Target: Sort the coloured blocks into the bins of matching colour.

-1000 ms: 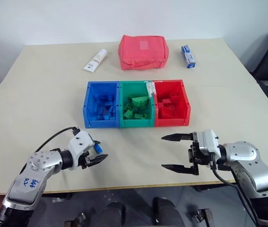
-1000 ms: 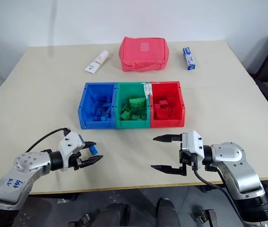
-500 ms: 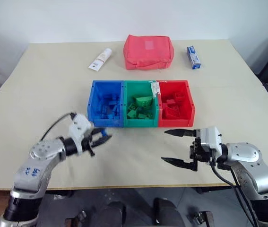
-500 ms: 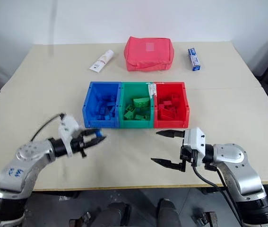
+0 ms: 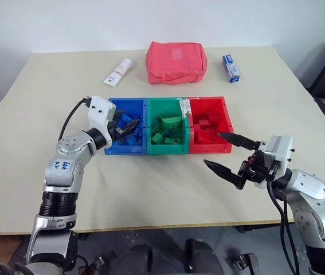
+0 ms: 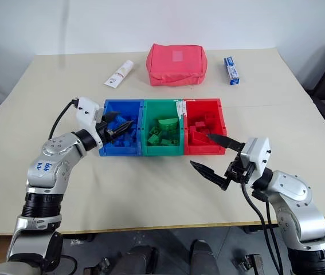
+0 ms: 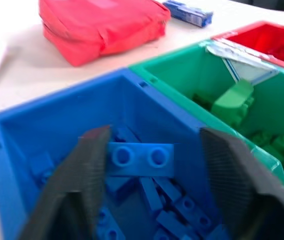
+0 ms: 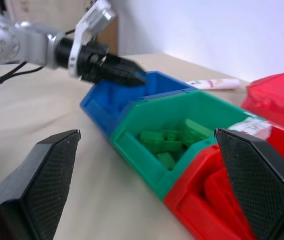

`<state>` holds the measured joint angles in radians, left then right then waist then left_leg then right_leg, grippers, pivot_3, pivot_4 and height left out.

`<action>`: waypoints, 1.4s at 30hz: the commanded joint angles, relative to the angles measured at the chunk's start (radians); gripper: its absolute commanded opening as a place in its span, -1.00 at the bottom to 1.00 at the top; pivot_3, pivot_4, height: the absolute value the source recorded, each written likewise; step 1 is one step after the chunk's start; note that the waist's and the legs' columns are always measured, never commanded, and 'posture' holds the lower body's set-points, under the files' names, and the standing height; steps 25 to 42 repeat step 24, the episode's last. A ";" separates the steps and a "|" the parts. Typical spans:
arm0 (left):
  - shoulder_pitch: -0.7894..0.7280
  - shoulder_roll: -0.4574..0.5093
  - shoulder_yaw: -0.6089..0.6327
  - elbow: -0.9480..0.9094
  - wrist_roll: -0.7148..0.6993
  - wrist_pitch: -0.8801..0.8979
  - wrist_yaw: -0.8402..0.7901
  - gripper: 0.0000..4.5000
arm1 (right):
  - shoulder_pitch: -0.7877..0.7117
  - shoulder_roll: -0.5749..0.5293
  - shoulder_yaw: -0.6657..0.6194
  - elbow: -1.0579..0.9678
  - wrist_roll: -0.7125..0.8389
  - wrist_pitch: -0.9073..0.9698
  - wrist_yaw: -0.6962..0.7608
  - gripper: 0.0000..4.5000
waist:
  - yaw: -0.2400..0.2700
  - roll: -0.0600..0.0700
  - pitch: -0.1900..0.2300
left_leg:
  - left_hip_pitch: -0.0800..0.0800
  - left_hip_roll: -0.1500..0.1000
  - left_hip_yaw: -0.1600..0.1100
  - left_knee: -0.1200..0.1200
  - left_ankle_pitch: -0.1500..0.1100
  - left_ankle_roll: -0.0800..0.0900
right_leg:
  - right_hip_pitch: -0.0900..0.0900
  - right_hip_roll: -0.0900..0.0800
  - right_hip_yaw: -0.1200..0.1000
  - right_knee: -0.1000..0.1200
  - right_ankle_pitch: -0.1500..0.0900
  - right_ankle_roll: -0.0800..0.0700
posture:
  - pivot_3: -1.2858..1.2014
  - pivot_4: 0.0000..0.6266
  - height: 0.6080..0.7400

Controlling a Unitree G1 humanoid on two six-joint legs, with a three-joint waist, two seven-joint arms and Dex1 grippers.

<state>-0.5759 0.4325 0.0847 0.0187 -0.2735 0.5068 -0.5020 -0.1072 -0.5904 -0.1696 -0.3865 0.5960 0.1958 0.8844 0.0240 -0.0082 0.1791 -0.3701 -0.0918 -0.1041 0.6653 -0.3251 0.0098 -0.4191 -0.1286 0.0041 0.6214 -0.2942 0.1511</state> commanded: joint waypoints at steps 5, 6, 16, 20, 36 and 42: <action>0.105 0.143 0.071 -0.013 -0.018 -0.193 -0.185 0.99 | 0.022 -0.036 -0.039 -0.006 0.002 -0.033 0.044 1.00 | -0.012 0.000 0.000 | 0.001 0.001 0.001 -0.001 0.000 0.000 | 0.000 0.000 0.001 0.000 0.000 0.000 | 0.03 -0.52 1.00; 0.130 0.158 0.091 -0.010 -0.022 -0.213 -0.191 0.99 | 0.019 -0.037 -0.038 0.004 0.000 -0.035 0.053 1.00 | -0.013 0.000 0.000 | 0.001 0.001 0.001 -0.001 0.000 0.000 | -0.001 0.000 0.001 0.000 0.000 0.000 | 0.03 -0.52 1.00; 0.559 0.345 0.274 -0.121 -0.116 -0.441 -0.546 0.99 | 0.057 -0.163 -0.034 0.106 -0.037 -0.103 0.286 1.00 | -0.008 0.001 -0.001 | 0.000 0.001 0.001 -0.002 -0.001 0.001 | 0.000 -0.002 0.002 -0.002 0.000 0.000 | 0.03 -0.52 1.00; 0.623 0.345 0.280 -0.092 -0.088 -0.525 -0.528 0.99 | 0.023 -0.186 -0.020 0.175 -0.044 -0.128 0.333 1.00 | -0.003 0.001 0.000 | 0.002 0.002 0.002 -0.003 -0.001 0.001 | 0.002 -0.001 0.001 -0.004 0.000 0.000 | 0.03 -0.52 1.00; 0.648 0.308 0.281 -0.099 -0.079 -0.561 -0.478 0.99 | -0.020 -0.175 -0.013 0.218 -0.052 -0.137 0.333 1.00 | 0.002 0.002 0.000 | 0.003 0.001 0.001 -0.002 0.000 0.002 | 0.005 -0.002 0.000 -0.007 0.003 0.001 | 0.03 -0.52 1.00; 0.648 0.308 0.281 -0.099 -0.079 -0.561 -0.478 0.99 | -0.020 -0.175 -0.013 0.218 -0.052 -0.137 0.333 1.00 | 0.002 0.002 0.000 | 0.003 0.001 0.001 -0.002 0.000 0.002 | 0.005 -0.002 0.000 -0.007 0.003 0.001 | 0.03 -0.52 1.00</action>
